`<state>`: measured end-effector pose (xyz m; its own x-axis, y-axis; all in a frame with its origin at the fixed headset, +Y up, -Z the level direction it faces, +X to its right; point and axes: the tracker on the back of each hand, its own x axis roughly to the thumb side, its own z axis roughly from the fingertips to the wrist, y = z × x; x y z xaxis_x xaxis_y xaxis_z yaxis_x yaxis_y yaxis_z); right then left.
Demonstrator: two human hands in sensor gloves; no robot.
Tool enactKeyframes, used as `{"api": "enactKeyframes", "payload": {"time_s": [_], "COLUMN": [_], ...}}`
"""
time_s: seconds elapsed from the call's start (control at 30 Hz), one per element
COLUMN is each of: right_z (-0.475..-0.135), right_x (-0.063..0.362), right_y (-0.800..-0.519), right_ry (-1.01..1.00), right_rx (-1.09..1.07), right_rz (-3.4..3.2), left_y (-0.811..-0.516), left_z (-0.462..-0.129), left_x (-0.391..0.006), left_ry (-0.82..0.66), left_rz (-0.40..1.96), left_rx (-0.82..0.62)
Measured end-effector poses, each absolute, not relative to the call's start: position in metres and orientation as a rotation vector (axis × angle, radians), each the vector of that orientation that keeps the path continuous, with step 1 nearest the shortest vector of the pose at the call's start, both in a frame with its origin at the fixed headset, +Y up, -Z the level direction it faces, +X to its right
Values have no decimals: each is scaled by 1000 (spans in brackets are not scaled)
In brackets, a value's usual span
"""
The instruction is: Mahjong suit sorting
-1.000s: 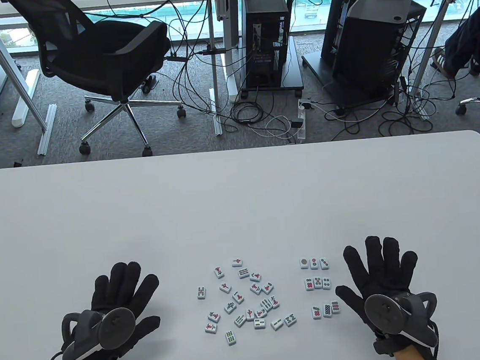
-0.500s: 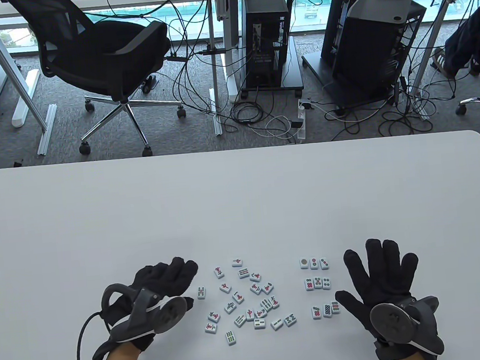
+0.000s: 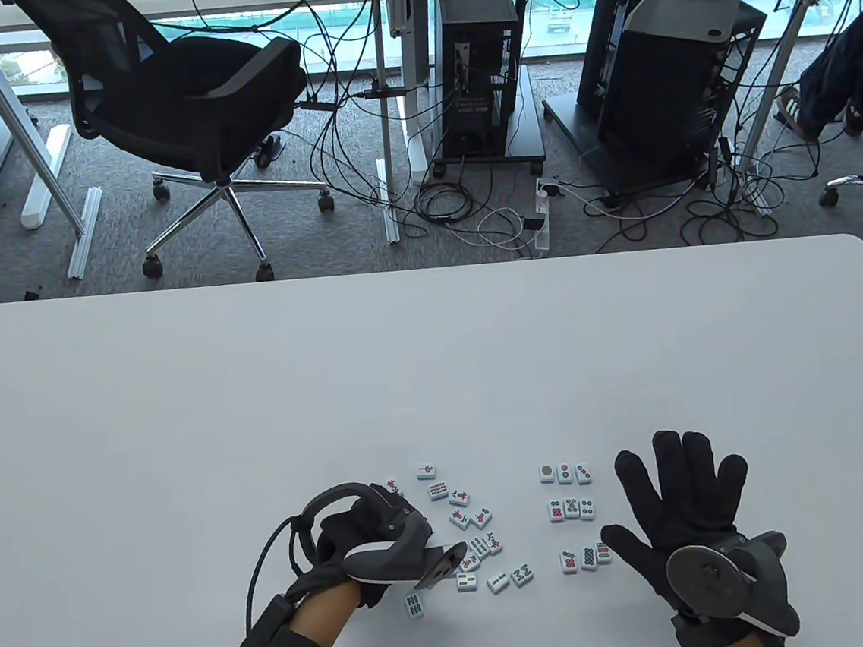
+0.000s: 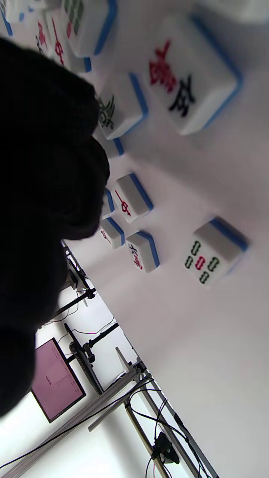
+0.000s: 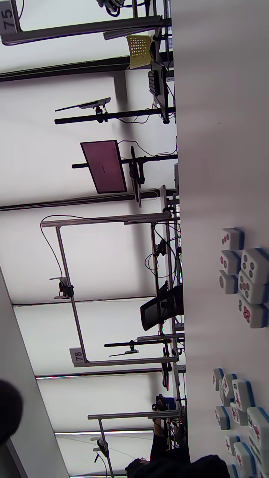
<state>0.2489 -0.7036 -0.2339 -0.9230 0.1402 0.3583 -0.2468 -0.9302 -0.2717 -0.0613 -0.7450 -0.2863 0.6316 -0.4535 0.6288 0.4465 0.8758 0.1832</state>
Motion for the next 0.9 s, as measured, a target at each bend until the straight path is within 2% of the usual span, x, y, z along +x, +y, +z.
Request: {"api": "enactKeyframes", "payload": {"time_s": [0.47,0.67,0.9], "right_z": [-234,-234,-234], "right_x": [247,246,246], "right_y": [-705,-705,-705], "right_ry": [-457,-463,-463], "right_rx": [511,523,523], "right_rz": [2868,2868,2863], "left_y": [-754,-751,-740], "left_z": [-283,-282,-277], "left_x": [-56,-55,-57], "left_ry": [-700,-633,-562], "left_rz": [-514,-496,-508], "left_rx": [-47,-106,-68]}}
